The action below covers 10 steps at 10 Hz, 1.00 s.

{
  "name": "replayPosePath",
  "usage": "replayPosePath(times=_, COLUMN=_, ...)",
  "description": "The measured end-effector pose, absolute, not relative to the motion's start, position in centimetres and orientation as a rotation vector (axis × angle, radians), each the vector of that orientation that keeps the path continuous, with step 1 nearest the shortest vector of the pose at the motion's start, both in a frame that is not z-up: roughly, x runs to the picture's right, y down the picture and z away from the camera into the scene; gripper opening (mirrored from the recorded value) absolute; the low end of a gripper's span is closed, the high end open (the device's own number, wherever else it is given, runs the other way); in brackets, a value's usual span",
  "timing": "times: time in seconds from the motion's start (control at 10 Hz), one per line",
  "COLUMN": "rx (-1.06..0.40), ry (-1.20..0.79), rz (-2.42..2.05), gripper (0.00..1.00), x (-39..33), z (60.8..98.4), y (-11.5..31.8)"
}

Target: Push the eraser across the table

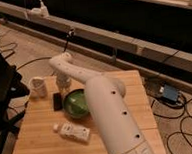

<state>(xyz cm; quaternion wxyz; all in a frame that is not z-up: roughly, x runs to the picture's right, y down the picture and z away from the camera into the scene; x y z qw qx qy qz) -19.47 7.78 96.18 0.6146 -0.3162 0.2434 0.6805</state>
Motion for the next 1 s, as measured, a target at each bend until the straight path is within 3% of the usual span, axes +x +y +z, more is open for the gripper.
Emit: replayPosePath(times=1.0, rx=-0.899, ry=0.433, rz=1.329, gripper=0.0, x=-29.2, z=91.3, y=12.2)
